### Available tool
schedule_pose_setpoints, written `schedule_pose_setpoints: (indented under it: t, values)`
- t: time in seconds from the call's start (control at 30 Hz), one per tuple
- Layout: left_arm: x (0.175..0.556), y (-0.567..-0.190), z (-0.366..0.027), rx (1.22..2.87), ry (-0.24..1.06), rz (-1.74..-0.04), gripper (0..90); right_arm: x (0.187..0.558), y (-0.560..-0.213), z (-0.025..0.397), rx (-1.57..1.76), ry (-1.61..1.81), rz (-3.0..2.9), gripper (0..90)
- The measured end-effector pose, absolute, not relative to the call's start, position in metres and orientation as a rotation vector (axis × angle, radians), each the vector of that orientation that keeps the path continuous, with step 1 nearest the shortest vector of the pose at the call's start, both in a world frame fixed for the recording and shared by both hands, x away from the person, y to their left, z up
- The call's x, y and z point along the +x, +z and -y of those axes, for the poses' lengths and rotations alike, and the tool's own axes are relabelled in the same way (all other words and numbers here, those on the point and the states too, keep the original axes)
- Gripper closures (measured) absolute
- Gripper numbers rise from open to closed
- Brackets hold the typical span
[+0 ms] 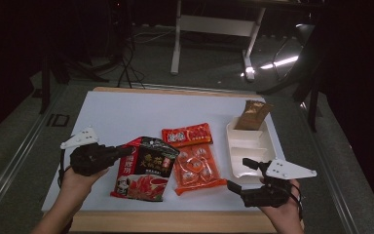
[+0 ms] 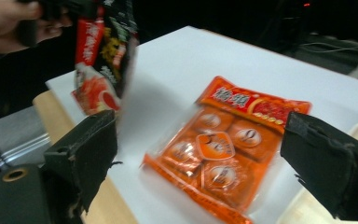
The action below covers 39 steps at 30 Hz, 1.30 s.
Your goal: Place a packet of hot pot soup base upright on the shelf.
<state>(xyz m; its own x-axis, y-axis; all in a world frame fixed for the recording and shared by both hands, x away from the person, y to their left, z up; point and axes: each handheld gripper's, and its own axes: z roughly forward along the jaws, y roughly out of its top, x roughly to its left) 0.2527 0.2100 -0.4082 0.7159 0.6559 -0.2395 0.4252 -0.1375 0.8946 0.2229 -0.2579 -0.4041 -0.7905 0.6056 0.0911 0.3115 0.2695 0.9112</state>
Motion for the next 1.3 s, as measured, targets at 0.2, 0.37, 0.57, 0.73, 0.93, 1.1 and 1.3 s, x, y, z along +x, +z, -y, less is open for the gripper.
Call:
schedule_pose_setpoints:
  t: [0.2, 0.37, 0.57, 0.73, 0.93, 1.1, 1.3]
  values:
    - [0.261, -0.404, -0.195, 1.713, 0.213, -0.821, 87.0, 0.228, -0.395, 0.253, 0.824, 1.549, -2.260, 13.7]
    - [0.271, -0.403, -0.179, 1.723, 0.183, -0.784, 86.9, 0.233, -0.388, 0.244, 0.781, 1.572, -2.261, 18.9]
    - [0.277, -0.402, -0.159, 1.711, 0.170, -0.735, 86.9, 0.242, -0.383, 0.229, 0.764, 1.545, -2.301, 19.8]
    - [0.280, -0.402, -0.144, 1.691, 0.170, -0.692, 86.8, 0.247, -0.380, 0.215, 0.721, 1.543, -2.328, 22.5]
    - [0.280, -0.399, -0.128, 1.679, 0.172, -0.656, 86.8, 0.256, -0.377, 0.199, 0.699, 1.544, -2.356, 25.2]
    - [0.281, -0.399, -0.125, 1.628, 0.168, -0.663, 86.7, 0.260, -0.377, 0.197, 0.721, 1.569, -2.363, 35.4]
    - [0.283, -0.396, -0.118, 1.565, 0.194, -0.667, 86.6, 0.266, -0.373, 0.197, 0.738, 1.590, -2.361, 53.1]
